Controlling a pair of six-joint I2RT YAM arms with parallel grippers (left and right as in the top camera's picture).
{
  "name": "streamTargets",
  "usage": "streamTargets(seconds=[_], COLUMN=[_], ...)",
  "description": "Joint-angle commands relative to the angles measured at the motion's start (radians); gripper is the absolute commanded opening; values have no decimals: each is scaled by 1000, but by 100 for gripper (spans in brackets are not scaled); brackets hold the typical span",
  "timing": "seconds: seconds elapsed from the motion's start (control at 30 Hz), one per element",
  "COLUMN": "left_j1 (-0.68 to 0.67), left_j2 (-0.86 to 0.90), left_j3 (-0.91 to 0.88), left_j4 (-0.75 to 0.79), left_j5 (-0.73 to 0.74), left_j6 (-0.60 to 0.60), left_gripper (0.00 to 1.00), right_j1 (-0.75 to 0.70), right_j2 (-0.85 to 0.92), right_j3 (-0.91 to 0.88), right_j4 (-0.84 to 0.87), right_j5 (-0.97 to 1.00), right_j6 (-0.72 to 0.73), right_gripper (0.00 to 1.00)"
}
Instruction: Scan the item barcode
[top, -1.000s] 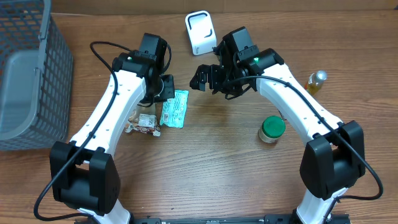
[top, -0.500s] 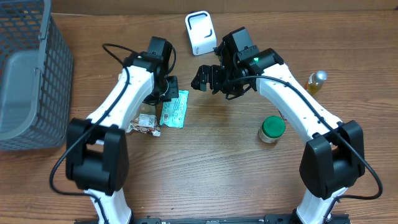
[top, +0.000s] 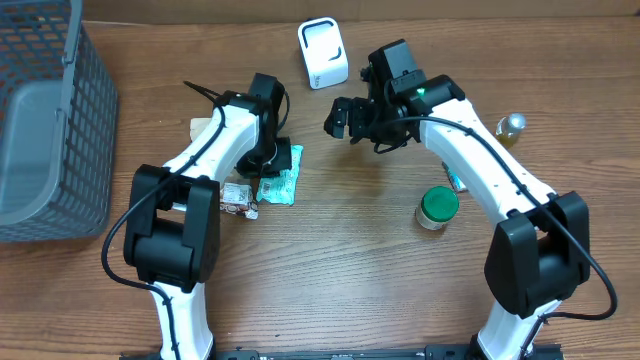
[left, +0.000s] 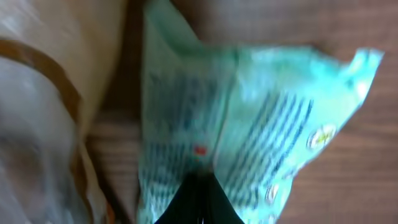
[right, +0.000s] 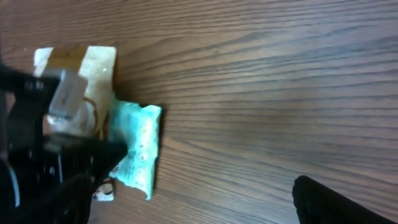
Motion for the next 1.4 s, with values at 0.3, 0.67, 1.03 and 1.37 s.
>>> streamTargets(seconds=[0.3, 0.67, 1.03, 1.37], left_j1=[-53, -28, -27, -27], left_j2=[42, 50, 51, 53], left_j3=[72, 190, 138, 134], left_j4=[-118, -77, -50, -158], left_j5=[241, -62, -67, -136], left_j6=[277, 78, 7, -47], left_gripper=[4, 4, 4, 4], right_j1=[-76, -89, -89, -88], right_j2=[11, 11, 11, 11], right_j3=[7, 7, 7, 7], right_j4=[-49, -78, -94, -124], right_j5=[35, 16, 16, 13], right_j6=[1, 1, 1, 1], right_gripper=[100, 100, 100, 100])
